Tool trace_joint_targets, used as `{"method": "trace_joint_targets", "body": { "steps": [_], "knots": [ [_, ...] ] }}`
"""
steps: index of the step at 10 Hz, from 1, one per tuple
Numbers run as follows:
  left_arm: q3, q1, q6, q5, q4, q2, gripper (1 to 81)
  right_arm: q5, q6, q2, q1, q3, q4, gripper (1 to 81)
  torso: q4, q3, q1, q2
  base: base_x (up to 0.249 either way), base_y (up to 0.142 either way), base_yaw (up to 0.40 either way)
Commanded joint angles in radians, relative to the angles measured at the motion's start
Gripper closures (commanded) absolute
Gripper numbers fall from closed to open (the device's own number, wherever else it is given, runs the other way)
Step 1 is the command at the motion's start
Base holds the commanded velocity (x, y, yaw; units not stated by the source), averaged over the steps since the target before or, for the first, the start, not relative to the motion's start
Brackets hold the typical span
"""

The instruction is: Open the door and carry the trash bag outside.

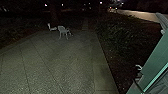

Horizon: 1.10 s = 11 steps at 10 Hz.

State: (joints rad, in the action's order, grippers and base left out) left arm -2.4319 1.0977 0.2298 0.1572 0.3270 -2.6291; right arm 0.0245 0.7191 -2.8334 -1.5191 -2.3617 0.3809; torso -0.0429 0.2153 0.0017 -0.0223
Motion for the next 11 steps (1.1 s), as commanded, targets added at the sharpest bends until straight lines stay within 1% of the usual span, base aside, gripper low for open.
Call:
{"method": "trace_joint_targets", "body": {
  "steps": [1,3,4,5,8,9,10,11],
  "knots": [
    [-0.019,-0.14,-0.003,0.082,0.066,0.104,81.1,-0.055,-0.001,0.007,0.018,0.012,0.013,1.0,0.0,0.0,0.0,0.0,0.0,0.0,0.0],
    [-0.013,-0.155,-0.003,0.105,0.072,0.141,81.1,-0.055,-0.001,0.007,0.017,0.007,0.013,1.0,0.0,0.0,0.0,0.0,0.0,0.0,0.0],
    [-0.012,-0.155,-0.003,0.107,0.072,0.139,81.1,-0.055,-0.001,0.007,0.016,0.007,0.013,1.0,0.0,0.0,0.0,0.0,0.0,0.0,0.0],
    [-0.01,-0.155,-0.003,0.111,0.072,0.135,1.0,-0.055,-0.001,0.006,0.018,0.007,0.013,1.0,0.0,0.001,0.0,0.0,0.0,0.0,0.0],
    [-0.016,-0.149,-0.001,0.114,0.064,0.11,1.0,-0.052,0.0,0.006,0.015,0.001,0.007,1.0,0.0,0.001,0.0,0.0,0.0,0.0,0.0],
    [-0.016,-0.131,0.0,0.114,0.058,0.093,1.0,-0.049,0.0,0.003,0.012,-0.005,0.006,1.0,0.0,-0.036,0.0,0.0,0.0,0.0,0.0],
    [-0.016,-0.111,0.003,0.114,0.058,0.075,1.0,-0.049,0.0,0.0,0.013,-0.011,0.006,1.0,0.0,-0.087,0.0,0.0,0.0,0.0,0.0],
    [-0.021,-0.077,0.009,0.113,0.058,0.047,1.0,-0.047,0.0,-0.004,0.013,-0.017,0.003,1.0,0.0,-0.094,0.0,0.0,0.0,0.0,0.0]
  ]
}}
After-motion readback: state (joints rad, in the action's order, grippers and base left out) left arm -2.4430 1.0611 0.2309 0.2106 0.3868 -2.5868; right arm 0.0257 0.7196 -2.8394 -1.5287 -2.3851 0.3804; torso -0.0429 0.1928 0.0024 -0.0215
